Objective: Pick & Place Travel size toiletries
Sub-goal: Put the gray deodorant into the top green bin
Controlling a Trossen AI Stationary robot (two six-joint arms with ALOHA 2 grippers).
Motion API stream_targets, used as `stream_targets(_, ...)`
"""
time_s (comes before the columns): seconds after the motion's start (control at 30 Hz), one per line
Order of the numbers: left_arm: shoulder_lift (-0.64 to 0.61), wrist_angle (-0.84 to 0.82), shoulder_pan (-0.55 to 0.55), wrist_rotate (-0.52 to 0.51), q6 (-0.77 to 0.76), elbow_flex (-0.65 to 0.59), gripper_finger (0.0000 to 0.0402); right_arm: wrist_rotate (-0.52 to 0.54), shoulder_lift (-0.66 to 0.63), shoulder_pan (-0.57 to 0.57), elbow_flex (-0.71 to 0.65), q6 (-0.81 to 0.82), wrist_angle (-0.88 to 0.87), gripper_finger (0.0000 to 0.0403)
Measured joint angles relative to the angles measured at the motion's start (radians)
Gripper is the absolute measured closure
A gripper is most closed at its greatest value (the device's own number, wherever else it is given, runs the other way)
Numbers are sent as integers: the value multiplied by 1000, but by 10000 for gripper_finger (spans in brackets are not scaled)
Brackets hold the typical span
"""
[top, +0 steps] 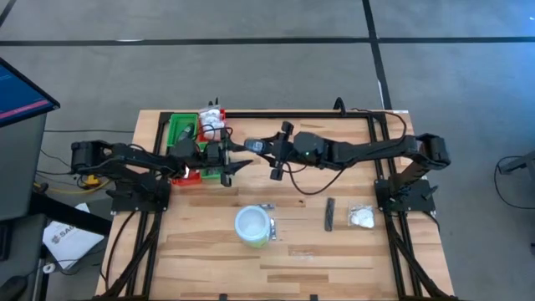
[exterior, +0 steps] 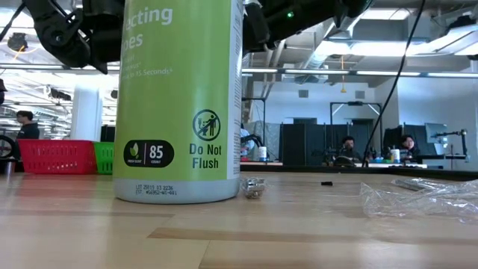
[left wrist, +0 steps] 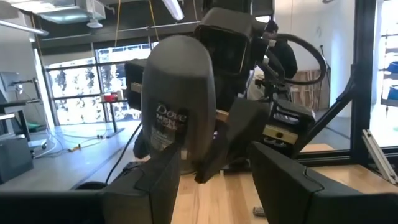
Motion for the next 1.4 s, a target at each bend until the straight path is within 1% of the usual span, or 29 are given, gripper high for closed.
stream_targets(0.3,0,30,0,-16,-8,0,217,0,4,11,0,18,4,214)
stream_targets(0.47,7,34,2,-40,-8,10,217,3,54,12,3,12,72,214)
stream_targets(0.63,22,29,3,-61,2,13,215,6,77,10,26,-3,44,214)
stream_targets(0.8,22,30,0,-83,40,15,193,-4,77,10,27,7,44,214)
stream_targets(1.0,22,38,-7,-85,41,18,154,-12,78,12,27,8,41,214)
stream_targets(1.07,22,39,-13,-84,41,18,145,-32,78,12,27,8,46,214)
stream_targets(1.2,24,41,-31,-84,42,32,135,-64,78,11,27,8,58,214)
stream_targets(1.33,32,38,-37,-83,54,43,136,-68,94,12,27,10,52,213)
stream_targets(1.4,37,47,-37,-83,54,46,136,-94,96,11,28,16,62,213)
